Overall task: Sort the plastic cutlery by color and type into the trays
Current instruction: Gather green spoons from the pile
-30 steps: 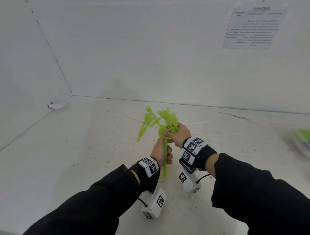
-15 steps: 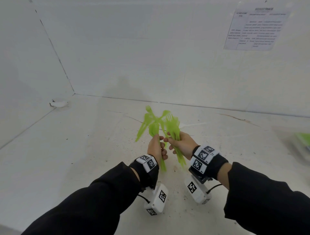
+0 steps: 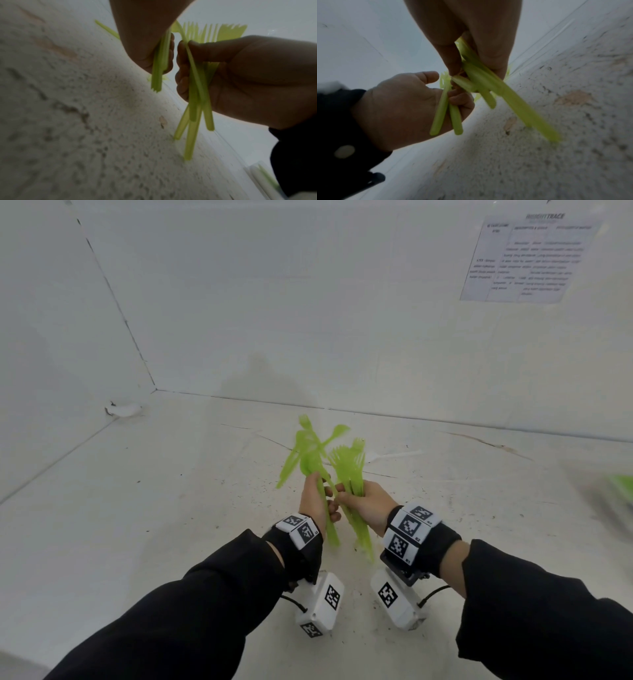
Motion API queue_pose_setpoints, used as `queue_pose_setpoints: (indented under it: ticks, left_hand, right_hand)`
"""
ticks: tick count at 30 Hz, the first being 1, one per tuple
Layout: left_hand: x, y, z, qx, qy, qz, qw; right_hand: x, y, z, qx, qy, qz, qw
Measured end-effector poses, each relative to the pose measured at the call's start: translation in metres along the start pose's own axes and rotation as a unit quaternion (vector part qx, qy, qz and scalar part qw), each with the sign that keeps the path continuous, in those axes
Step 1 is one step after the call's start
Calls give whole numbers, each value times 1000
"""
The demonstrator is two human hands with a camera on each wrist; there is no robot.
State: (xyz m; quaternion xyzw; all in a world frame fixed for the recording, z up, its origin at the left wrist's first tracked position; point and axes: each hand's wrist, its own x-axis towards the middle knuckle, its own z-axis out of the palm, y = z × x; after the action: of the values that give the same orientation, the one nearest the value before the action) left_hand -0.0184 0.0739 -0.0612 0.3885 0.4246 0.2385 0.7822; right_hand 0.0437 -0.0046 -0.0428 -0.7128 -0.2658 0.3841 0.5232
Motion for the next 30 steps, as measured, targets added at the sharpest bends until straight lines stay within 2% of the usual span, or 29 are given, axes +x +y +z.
queue_pose_setpoints:
  ticks: [4,8,12,22,26,30]
  left_hand:
    - [-3,-4,2,49,7,41,998]
    - [-1,-7,0,43,34,61,997]
    - [7,-10,-6,59,36,73,995]
    - [5,-13,-7,35,-51,20,998]
    - [6,-13,-8,64,-15,26,998]
    - [6,-9,-8,48,4,35,998]
  right_hand:
    - [-2,-1,7,-23,1,3,1000]
    - [-3,-3,13,-78,30,6,996]
    - [-2,-3,11,-47,60,-18,997]
    - [3,-2,16,-93,38,0,995]
    - [2,-4,14,-129,19,-1,991]
    - [4,-7,14,-127,-4,-9,992]
